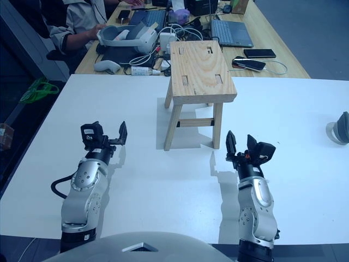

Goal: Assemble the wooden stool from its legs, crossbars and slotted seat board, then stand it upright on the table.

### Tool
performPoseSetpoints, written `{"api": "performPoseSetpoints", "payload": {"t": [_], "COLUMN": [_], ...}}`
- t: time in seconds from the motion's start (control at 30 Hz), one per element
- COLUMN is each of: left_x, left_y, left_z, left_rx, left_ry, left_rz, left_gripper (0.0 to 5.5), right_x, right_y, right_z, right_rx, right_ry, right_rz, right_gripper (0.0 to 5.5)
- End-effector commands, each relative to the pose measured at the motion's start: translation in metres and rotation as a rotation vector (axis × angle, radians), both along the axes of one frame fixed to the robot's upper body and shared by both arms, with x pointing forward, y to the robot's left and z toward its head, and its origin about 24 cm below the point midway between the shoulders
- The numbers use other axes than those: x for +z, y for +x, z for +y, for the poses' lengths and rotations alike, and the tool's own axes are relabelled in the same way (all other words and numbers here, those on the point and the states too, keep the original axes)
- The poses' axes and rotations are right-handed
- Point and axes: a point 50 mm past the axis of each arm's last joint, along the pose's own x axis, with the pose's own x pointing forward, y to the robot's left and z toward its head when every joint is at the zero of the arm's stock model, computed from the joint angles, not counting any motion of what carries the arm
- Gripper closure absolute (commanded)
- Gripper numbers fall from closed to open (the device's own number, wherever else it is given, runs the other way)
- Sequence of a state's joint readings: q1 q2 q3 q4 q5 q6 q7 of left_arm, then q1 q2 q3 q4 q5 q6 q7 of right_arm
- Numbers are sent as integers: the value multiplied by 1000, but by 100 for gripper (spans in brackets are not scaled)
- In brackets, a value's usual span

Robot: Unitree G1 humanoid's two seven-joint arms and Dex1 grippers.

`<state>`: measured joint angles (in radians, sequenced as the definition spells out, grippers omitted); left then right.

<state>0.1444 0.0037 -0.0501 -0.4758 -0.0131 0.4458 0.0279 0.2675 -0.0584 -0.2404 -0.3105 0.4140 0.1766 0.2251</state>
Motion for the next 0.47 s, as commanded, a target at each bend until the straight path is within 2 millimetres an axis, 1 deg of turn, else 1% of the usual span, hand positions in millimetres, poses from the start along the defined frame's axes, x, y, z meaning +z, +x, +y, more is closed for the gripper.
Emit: {"api": "performPoseSetpoints", "payload": {"t": [0.03, 0.17, 0.3, 0.47], "left_x": [0, -1, 2, 5], "left_y": [-4, -7, -2, 0], "left_z": [-1, -2, -1, -2], "left_rx": [-1, -5, 2, 2], "left_ry": [-4, 0, 2, 6], "left_rz": [10, 21, 8, 0], "left_gripper": [102, 102, 102, 102], "right_x": [2, -2, -1, -1], "right_y": [-5, -9, -5, -3], "right_z": [-3, -4, -2, -3], "right_rx": [-4, -14, -8, -24], "right_ry": [-10, -3, 3, 11], "right_rz": [16, 33, 28, 25], "right_gripper": [179, 179, 179, 179]}}
